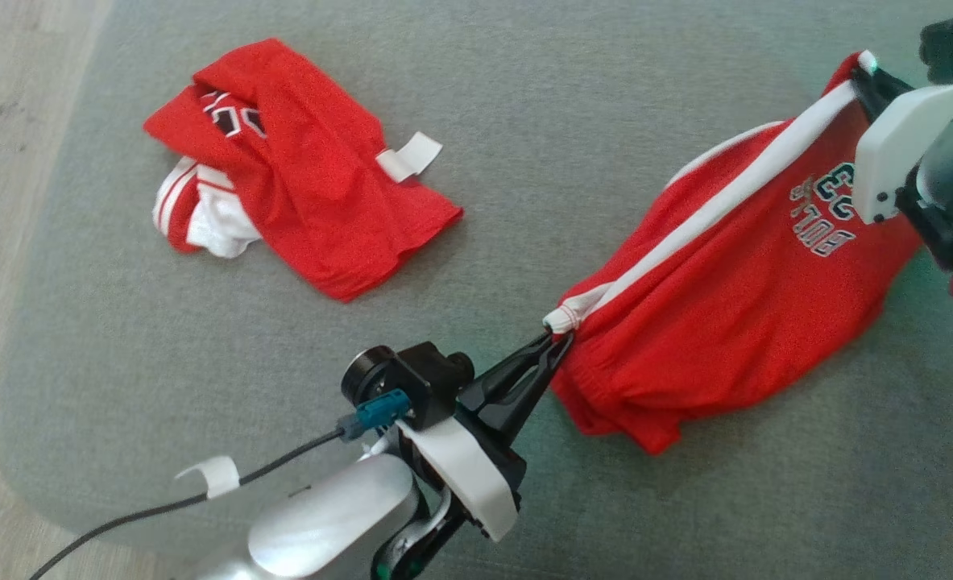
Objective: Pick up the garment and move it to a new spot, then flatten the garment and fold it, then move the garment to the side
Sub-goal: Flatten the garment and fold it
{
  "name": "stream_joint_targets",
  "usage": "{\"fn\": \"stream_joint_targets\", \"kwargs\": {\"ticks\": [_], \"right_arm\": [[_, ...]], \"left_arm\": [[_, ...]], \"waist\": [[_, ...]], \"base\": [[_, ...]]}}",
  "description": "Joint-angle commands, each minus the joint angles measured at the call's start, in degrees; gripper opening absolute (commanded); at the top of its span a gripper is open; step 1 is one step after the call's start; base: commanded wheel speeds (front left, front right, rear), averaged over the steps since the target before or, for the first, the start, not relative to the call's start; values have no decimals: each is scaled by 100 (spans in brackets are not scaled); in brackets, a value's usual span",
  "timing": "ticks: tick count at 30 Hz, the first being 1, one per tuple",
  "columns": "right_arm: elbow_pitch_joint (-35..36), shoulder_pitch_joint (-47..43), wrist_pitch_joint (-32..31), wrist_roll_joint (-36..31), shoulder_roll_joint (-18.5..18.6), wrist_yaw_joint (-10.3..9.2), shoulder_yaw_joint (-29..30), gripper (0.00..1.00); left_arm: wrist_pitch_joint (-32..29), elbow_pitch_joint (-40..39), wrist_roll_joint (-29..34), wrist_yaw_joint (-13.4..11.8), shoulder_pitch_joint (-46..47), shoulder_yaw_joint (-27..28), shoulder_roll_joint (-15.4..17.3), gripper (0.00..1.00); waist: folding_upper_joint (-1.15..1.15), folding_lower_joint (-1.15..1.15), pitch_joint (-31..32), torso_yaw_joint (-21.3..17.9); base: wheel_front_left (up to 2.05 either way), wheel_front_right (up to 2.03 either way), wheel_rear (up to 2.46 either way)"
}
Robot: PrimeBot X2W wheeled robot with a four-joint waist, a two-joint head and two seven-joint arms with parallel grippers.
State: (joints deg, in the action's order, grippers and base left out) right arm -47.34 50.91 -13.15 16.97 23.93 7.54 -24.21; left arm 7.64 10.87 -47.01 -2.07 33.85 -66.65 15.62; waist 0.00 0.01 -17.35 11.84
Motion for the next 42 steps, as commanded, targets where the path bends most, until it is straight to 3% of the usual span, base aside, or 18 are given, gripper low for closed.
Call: {"fn": "stream_joint_targets", "kwargs": {"ticks": [1,5,6,7,8,9,10,11,17,22,26,27,31,38,42], "right_arm": [[73,177,95,-32,5,-5,-58,0],[-413,333,204,-5,-55,-5,-231,0],[-515,376,265,-8,-58,-5,-250,14],[-600,418,359,-16,-63,-5,-268,96],[-695,450,436,17,-87,-5,-258,100],[-774,480,514,33,-113,-5,-274,100],[-846,511,604,47,-134,-5,-282,100],[-962,555,785,124,-201,-5,-297,100],[-1122,602,1609,378,-361,-5,-235,100],[-986,416,2447,609,-516,-5,-242,100],[-695,135,2738,769,-596,-5,-201,100],[-495,-55,2789,833,-632,-5,-52,100],[219,-661,2810,921,-805,-5,598,100],[1594,-2311,2813,334,-1371,-5,1356,100],[2222,-3319,2813,-13,-1826,-5,1606,100]], "left_arm": [[46,-121,42,18,211,154,31,0],[53,-8,44,35,188,99,-13,0],[49,19,49,35,186,84,-20,0],[33,49,60,32,189,63,-26,0],[11,79,71,27,194,40,-30,0],[4,106,79,12,195,32,-33,0],[16,135,99,-28,196,37,-31,36],[61,187,124,-103,189,65,-21,100],[298,287,121,-371,224,368,147,100],[573,291,220,-744,267,820,407,100],[708,205,450,-1107,203,1281,594,100],[727,137,630,-1255,110,1491,670,100],[733,-148,1057,-1435,-291,2154,729,100],[734,-303,1728,-1471,-1285,2988,634,100],[735,-351,2025,-1448,-1944,3566,360,100]], "waist": [[0,-1,-72,114],[0,-1,-85,197],[0,-1,-85,208],[0,-1,-83,216],[0,-1,-77,216],[0,-1,-68,208],[0,-1,-52,190],[0,-1,-1,133],[0,-1,298,-155],[0,-1,660,-505],[0,-1,909,-812],[0,-1,1005,-951],[0,-1,1125,-1179],[0,-1,1251,-1440],[0,-1,1253,-1564]], "base": [[0,0,0],[0,0,0],[0,0,0],[0,0,0],[0,0,0],[0,0,0],[0,0,0],[0,0,0],[0,0,0],[0,0,0],[0,0,0],[0,0,0],[0,0,0],[0,0,0],[0,0,0]]}}
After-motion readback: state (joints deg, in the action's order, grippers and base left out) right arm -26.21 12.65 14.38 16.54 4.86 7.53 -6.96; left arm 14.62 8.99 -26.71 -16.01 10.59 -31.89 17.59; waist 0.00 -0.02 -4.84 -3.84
